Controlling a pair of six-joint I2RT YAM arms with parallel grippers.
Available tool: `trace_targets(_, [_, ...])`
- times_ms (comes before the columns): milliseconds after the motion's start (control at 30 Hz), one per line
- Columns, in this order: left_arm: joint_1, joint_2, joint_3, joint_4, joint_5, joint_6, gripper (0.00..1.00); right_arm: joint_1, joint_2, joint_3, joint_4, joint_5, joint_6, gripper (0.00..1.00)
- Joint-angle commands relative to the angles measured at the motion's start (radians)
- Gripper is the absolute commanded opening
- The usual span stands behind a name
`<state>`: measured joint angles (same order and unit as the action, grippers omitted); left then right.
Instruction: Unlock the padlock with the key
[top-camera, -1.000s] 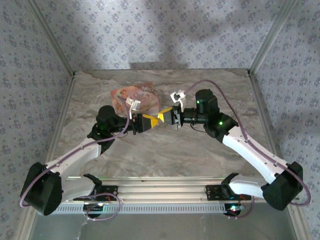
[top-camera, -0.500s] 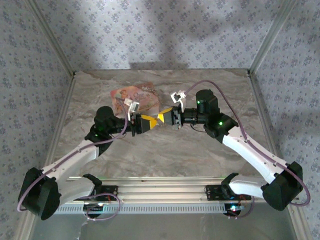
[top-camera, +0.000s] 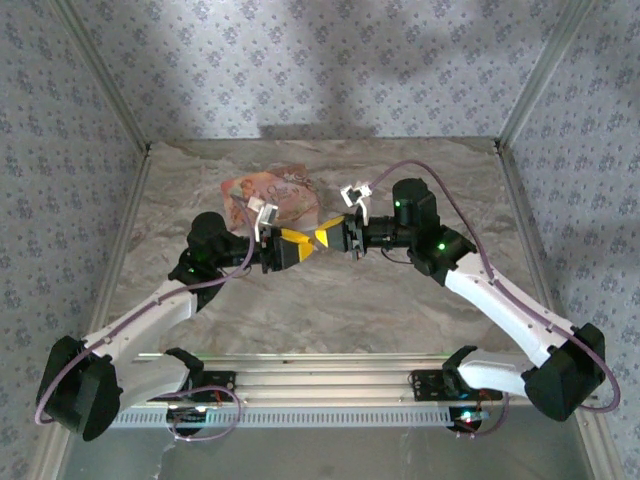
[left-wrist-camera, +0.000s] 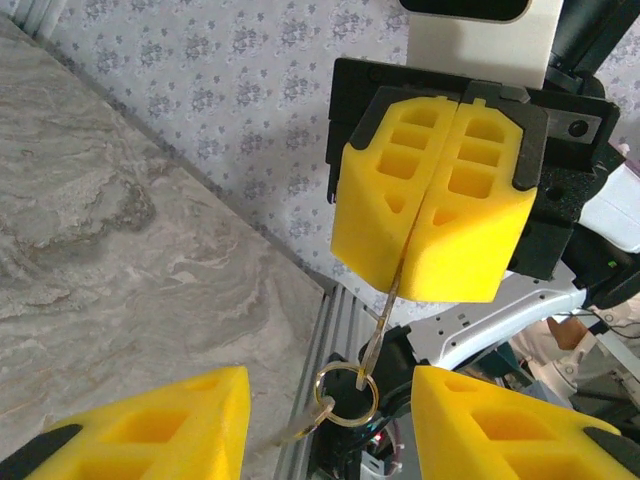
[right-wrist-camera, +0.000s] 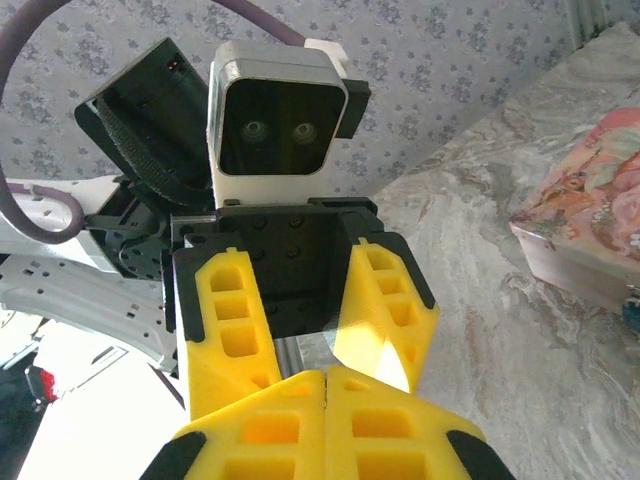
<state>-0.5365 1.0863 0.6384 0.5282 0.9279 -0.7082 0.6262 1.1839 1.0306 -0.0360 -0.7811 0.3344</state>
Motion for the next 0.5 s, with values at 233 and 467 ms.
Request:
trace_targets(233, [0.001,-0.024,0.049,0.058,0.046,-0.007,0.36,0.003,0.015,0.011,0.018,-0.042,0.014,0.0])
trace_targets(467, [0.0,-0.027,0.047,0.055,0.052,0.002,0.02,0.004,0.019,0.011,0.017,-0.04,0.015,0.0])
